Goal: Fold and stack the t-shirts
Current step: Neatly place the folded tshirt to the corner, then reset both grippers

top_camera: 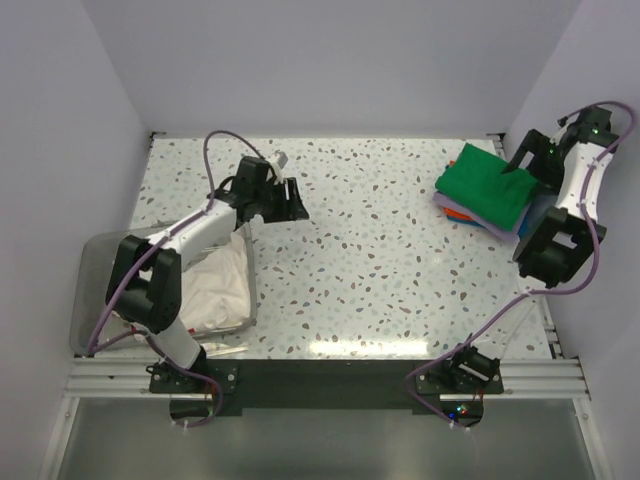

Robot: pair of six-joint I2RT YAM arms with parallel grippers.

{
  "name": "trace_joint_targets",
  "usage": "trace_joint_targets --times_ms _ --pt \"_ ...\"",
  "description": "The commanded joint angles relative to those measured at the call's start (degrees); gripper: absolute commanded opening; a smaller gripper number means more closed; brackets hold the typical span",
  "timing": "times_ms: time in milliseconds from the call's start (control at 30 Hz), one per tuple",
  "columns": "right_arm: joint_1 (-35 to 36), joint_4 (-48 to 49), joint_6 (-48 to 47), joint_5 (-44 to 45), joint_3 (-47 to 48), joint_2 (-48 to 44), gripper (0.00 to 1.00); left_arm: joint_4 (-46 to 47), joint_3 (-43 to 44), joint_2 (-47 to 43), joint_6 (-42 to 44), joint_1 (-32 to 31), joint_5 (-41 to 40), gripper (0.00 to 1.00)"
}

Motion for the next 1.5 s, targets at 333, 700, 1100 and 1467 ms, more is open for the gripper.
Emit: trace_joint_targets --times_ms 333,700,1100,1467 --pt "-0.1 11.3 3.6 -7.4 -13.2 -25.1 0.99 -1.5 2.9 -14.2 0.9 0.1 -8.0 0.63" --pt "18.9 26.8 8.2 -6.6 -43.1 -48.6 0.99 -0.4 -3.4 -25.7 0.2 0.1 -15.6 0.65" --pt "40.7 40.4 11.8 1.7 -73.9 -54.2 0.99 1.9 -14.6 -36.7 0.5 0.1 -21.0 0.66" --pt "43.3 42.7 9.6 7.3 -78.6 -55.8 0.99 2.8 -19.7 -41.8 -0.5 0.1 -23.6 0.67"
